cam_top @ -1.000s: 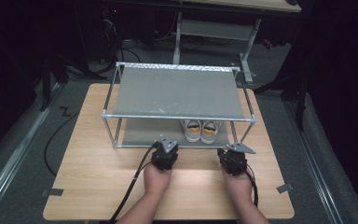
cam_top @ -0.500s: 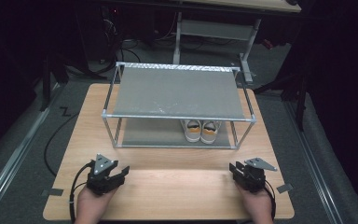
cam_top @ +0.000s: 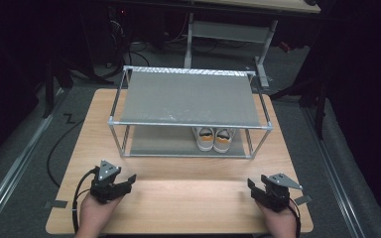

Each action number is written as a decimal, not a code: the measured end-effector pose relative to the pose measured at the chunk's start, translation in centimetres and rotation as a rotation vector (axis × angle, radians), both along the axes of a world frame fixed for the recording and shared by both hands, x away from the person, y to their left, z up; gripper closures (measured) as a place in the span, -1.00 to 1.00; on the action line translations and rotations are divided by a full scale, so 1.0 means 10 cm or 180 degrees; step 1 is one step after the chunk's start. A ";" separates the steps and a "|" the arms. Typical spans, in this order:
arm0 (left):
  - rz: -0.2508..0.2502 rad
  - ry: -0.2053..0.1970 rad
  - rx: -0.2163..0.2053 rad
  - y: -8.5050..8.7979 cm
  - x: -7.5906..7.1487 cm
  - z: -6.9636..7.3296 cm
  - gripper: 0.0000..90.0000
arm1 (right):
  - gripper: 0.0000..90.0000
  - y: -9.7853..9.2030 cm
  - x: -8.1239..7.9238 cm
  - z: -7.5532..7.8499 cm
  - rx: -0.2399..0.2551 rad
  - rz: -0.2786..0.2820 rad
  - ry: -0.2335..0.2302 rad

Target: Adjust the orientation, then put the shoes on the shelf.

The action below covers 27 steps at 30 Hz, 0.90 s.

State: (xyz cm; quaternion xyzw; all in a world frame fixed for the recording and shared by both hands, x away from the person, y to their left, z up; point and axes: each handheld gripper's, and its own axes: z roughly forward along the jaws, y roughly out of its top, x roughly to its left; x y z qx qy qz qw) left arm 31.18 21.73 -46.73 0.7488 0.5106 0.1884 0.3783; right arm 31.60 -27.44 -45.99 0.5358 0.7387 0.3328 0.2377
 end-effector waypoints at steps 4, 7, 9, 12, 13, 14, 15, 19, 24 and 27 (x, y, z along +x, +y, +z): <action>-0.0013 0.0003 0.0008 -0.02 -0.01 -0.01 -0.18 | -0.06 -0.01 0.02 -0.01 0.0001 0.0042 0.0016; 0.0001 0.0024 0.0014 -0.02 -0.01 -0.02 -0.18 | -0.06 -0.01 0.04 -0.01 0.0009 0.0052 0.0007; 0.0004 0.0030 0.0021 -0.01 -0.02 -0.02 -0.17 | -0.06 -0.01 0.05 0.00 0.0028 0.0043 0.0008; 0.0022 0.0009 -0.0003 0.00 -0.02 -0.01 -0.17 | -0.06 -0.01 0.05 -0.01 0.0017 0.0075 0.0018; 0.0024 0.0002 -0.0001 0.00 -0.02 -0.01 -0.17 | -0.06 -0.01 0.05 -0.01 0.0008 0.0084 0.0023; 0.0028 0.0000 -0.0007 0.00 -0.02 -0.01 -0.17 | -0.06 -0.01 0.05 -0.01 0.0009 0.0076 0.0031; 0.0030 0.0001 -0.0006 0.00 -0.02 -0.01 -0.17 | -0.06 -0.01 0.05 -0.01 0.0012 0.0072 0.0027; 0.0031 -0.0001 -0.0007 0.01 -0.02 -0.01 -0.18 | -0.06 0.00 0.06 0.00 0.0018 0.0072 0.0023; 0.0002 0.0005 -0.0009 0.01 -0.03 0.00 -0.17 | -0.05 0.01 0.06 0.00 0.0011 0.0075 0.0015; 0.0013 0.0007 -0.0021 0.01 -0.02 0.00 -0.17 | -0.05 0.02 0.06 -0.01 0.0001 0.0097 0.0026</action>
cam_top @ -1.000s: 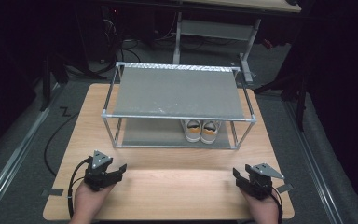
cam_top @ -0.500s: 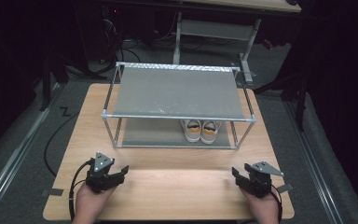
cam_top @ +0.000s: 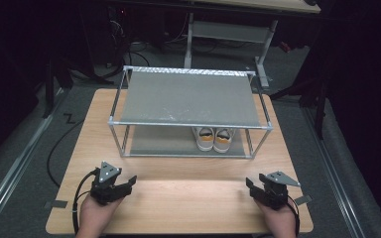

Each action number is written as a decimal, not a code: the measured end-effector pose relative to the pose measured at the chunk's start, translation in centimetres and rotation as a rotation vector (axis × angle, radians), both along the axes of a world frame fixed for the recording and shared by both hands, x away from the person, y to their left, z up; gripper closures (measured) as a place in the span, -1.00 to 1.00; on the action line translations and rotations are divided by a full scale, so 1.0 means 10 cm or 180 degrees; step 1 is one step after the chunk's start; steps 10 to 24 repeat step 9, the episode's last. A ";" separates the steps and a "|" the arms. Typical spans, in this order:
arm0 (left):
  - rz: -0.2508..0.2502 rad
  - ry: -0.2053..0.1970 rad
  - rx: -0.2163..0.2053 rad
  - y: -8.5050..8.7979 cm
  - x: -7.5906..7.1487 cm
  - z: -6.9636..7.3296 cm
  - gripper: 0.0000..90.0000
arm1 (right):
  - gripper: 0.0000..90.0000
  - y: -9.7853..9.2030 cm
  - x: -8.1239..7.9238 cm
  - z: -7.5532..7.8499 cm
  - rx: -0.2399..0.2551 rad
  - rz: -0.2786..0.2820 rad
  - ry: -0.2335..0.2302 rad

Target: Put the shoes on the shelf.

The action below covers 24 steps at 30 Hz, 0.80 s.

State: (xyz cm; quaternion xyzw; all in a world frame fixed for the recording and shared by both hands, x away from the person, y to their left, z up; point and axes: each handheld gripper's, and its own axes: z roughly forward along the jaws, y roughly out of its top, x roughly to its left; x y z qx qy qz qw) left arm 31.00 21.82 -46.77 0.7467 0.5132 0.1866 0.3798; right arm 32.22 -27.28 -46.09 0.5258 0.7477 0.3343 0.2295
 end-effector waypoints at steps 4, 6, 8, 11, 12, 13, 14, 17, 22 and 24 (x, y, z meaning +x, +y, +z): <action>-0.0011 -0.0002 0.0010 0.00 0.00 0.01 -0.17 | -0.05 -0.01 0.01 0.00 -0.0007 -0.0003 0.0004; -0.0023 0.0003 0.0009 0.00 -0.01 0.00 -0.17 | -0.05 -0.01 0.01 0.00 -0.0007 -0.0004 0.0000; -0.0027 0.0003 0.0014 -0.01 0.00 0.00 -0.17 | -0.05 -0.01 0.01 0.00 -0.0002 -0.0005 -0.0001; -0.0020 -0.0003 0.0001 -0.01 0.00 0.00 -0.17 | -0.05 -0.01 0.01 0.00 -0.0010 0.0001 -0.0003; -0.0020 -0.0003 0.0001 -0.01 0.00 0.00 -0.17 | -0.05 -0.01 0.01 0.00 -0.0010 0.0001 -0.0003; -0.0020 -0.0003 0.0001 -0.01 0.00 0.00 -0.17 | -0.05 -0.01 0.01 0.00 -0.0010 0.0001 -0.0003; -0.0020 -0.0003 0.0001 -0.01 0.00 0.00 -0.17 | -0.05 -0.01 0.01 0.00 -0.0010 0.0001 -0.0003; -0.0020 -0.0003 0.0001 -0.01 0.00 0.00 -0.17 | -0.05 -0.01 0.01 0.00 -0.0010 0.0001 -0.0003; -0.0020 -0.0003 0.0001 -0.01 0.00 0.00 -0.17 | -0.05 -0.01 0.01 0.00 -0.0010 0.0001 -0.0003; -0.0020 -0.0003 0.0001 -0.01 0.00 0.00 -0.17 | -0.05 -0.01 0.01 0.00 -0.0010 0.0001 -0.0003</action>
